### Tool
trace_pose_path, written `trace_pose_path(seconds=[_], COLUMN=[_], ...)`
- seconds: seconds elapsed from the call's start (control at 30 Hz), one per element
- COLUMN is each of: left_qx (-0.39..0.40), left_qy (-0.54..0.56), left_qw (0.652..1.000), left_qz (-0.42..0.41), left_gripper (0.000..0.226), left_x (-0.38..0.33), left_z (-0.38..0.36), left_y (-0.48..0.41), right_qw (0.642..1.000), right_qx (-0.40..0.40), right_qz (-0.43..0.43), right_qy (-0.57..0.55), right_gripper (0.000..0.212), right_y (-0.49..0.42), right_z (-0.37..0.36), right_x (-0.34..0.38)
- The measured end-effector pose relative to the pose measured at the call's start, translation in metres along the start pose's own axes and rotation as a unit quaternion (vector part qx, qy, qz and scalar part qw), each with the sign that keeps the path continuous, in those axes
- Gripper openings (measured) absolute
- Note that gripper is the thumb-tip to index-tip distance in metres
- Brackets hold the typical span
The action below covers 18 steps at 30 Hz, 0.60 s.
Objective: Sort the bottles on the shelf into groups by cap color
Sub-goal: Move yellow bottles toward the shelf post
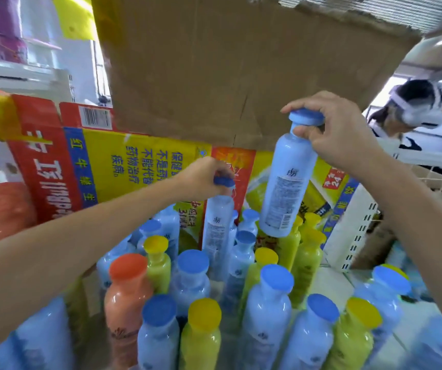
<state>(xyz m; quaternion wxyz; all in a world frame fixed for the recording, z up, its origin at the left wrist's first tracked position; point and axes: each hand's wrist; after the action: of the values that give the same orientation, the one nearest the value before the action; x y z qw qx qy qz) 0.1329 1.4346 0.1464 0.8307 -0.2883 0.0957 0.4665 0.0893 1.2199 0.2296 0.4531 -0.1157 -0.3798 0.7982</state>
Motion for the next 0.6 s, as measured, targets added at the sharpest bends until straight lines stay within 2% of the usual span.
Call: trace_pose_path(seconds=[0.17,0.33,0.47,0.6], left_qx=[0.093,0.145,0.17,0.164], left_qy=[-0.009,0.009,0.021,0.025], left_qw=[0.996,0.988,0.983,0.983], left_qz=[0.01,0.041,0.068,0.074], left_gripper=[0.037,0.04,0.04,0.039], left_x=[0.013,0.026,0.031,0.032], left_z=[-0.029,-0.053,-0.067,-0.073], left_y=[0.0,0.0,0.002,0.001], right_qw=[1.0,0.999,0.998,0.997], right_qx=[0.019,0.044,0.061,0.071], right_qz=[-0.008,-0.009,-0.006,-0.004], right_qy=[0.01,0.005,-0.005,-0.009], right_gripper=[0.031,0.031,0.03,0.029], right_y=[0.001,0.003,0.003,0.001], right_z=[-0.001,-0.006,-0.01,-0.013], right_x=[-0.011,-0.017,-0.021,-0.025])
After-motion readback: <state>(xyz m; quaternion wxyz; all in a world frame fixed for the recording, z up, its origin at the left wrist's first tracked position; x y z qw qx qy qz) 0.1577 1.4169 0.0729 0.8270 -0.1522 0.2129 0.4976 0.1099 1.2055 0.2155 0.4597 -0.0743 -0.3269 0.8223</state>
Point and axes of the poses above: each hand's wrist, its own y-axis away from the middle knuckle, its own z-axis out of the back of the hand, x = y × z, and after that the axes turned 3 degrees about x, right-handed
